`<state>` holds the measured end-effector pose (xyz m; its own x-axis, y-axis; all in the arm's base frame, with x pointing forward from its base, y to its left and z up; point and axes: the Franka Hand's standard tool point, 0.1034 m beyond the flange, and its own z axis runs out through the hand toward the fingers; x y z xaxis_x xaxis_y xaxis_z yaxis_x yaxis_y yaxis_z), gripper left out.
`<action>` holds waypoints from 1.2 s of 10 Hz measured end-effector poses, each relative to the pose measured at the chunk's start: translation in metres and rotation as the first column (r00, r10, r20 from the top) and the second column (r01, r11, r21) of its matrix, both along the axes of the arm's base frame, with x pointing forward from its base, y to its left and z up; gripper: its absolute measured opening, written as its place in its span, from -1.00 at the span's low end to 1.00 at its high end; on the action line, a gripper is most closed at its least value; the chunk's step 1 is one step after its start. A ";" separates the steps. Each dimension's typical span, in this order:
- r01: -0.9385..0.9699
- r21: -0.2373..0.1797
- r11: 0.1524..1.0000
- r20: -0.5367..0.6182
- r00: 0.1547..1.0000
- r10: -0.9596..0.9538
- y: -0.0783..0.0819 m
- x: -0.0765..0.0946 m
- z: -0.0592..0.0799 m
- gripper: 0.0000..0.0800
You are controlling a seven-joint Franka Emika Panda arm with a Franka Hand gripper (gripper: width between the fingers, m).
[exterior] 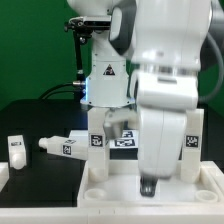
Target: Assemble desk
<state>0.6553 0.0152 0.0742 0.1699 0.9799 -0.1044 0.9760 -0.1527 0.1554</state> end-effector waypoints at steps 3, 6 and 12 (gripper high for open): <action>0.233 0.042 0.972 0.036 0.971 -0.235 -0.006 -0.006 0.021 0.59; 0.329 0.054 0.943 0.037 0.943 -0.331 -0.009 -0.007 0.020 0.62; 0.390 0.020 0.921 -0.059 0.920 -0.388 -0.051 -0.075 0.088 0.62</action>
Offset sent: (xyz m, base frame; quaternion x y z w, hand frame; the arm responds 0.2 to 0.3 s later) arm 0.0000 0.0000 0.0000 0.0000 0.0000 0.1296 0.9916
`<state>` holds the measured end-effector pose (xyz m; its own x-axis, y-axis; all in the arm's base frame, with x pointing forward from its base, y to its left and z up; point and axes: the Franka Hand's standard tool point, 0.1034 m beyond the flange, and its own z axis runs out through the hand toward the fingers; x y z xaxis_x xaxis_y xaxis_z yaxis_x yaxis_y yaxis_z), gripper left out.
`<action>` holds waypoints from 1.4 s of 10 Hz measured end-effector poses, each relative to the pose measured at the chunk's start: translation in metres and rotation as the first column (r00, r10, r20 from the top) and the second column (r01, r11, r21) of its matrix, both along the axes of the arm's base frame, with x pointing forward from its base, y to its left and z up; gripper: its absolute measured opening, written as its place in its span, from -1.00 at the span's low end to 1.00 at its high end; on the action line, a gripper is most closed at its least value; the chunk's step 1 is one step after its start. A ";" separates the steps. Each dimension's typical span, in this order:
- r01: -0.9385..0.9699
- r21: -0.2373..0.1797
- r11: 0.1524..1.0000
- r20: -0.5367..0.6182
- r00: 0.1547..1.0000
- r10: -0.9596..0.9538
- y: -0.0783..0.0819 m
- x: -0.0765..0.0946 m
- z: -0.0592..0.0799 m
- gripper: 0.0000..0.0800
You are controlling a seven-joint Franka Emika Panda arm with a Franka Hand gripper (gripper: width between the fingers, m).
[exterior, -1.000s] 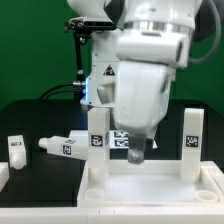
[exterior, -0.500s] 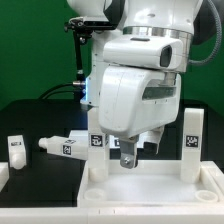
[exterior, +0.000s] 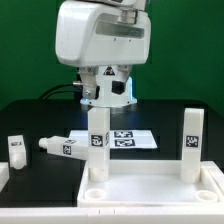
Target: Assemble desk
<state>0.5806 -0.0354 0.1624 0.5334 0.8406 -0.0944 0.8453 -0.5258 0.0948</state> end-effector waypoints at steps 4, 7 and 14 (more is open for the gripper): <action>-0.015 -0.001 1.000 -0.008 1.000 0.015 -0.003 -0.002 -0.002 0.62; -0.083 0.018 0.996 -0.035 0.996 0.083 -0.044 -0.063 -0.008 0.62; -0.013 0.042 0.999 -0.032 0.999 0.014 -0.058 -0.097 -0.038 0.62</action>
Offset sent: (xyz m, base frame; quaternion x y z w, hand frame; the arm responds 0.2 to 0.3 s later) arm 0.0000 0.0000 0.0000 0.0000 0.0000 0.0000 1.0000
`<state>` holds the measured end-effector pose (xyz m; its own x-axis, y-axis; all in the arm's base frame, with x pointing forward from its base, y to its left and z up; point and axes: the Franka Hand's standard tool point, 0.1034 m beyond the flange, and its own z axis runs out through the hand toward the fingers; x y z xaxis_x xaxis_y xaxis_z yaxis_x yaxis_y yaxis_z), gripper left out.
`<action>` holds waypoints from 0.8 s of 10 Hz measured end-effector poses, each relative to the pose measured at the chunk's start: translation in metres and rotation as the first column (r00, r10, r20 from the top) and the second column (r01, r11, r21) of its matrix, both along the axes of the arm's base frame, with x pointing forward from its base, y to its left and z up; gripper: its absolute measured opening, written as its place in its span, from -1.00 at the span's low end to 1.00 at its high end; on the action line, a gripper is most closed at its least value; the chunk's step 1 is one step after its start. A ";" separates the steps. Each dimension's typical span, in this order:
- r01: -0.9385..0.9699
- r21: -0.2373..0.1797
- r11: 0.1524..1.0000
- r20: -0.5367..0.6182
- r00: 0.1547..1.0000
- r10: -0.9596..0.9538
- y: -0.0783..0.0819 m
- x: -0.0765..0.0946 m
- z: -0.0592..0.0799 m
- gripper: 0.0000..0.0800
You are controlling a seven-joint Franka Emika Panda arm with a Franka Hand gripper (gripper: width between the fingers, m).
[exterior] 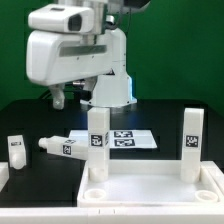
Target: Assemble desk
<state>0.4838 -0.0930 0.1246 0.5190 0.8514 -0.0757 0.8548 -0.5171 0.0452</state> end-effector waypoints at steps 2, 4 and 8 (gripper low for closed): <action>0.036 0.026 0.999 -0.033 0.999 -0.035 -0.009 -0.039 -0.036 0.62; 0.042 0.029 0.999 -0.047 0.998 -0.040 -0.007 -0.047 -0.048 0.62; 0.053 0.028 0.998 -0.058 0.997 -0.052 -0.006 -0.059 -0.062 0.62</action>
Offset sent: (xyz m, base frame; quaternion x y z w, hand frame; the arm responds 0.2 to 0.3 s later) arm 0.0000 0.0000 0.0000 0.0000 0.0000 0.0000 1.0000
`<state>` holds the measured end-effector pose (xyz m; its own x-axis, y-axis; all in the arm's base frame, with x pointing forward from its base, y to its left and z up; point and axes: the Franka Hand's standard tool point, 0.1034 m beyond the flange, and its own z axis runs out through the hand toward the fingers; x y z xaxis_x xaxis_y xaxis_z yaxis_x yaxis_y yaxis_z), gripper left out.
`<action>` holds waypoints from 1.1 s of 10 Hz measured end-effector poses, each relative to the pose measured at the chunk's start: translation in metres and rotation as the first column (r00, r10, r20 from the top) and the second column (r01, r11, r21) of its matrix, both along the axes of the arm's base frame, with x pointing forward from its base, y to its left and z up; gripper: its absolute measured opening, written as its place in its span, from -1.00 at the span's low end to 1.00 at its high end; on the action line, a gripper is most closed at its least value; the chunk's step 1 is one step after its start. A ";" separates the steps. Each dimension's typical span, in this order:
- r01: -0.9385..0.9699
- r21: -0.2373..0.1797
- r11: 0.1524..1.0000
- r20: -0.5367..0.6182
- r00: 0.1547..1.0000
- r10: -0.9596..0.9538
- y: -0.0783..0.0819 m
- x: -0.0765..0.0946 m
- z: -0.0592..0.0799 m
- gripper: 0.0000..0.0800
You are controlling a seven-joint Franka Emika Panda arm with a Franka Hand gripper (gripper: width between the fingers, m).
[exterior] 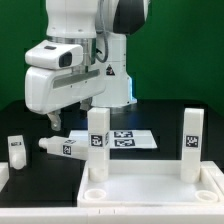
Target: Assemble desk
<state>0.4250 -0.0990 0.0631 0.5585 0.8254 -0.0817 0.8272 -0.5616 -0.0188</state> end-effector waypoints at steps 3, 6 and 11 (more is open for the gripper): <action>0.001 -0.015 1.000 -0.031 1.000 -0.001 -0.002 -0.021 -0.043 0.62; 0.011 -0.028 1.000 0.001 1.000 -0.011 -0.016 -0.021 -0.054 0.62; 0.056 -0.030 0.998 0.009 0.998 -0.056 -0.018 -0.021 -0.053 -0.22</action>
Offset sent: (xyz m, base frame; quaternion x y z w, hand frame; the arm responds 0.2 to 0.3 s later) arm -0.0004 0.0051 -0.0541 0.0148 0.0517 0.0253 0.9982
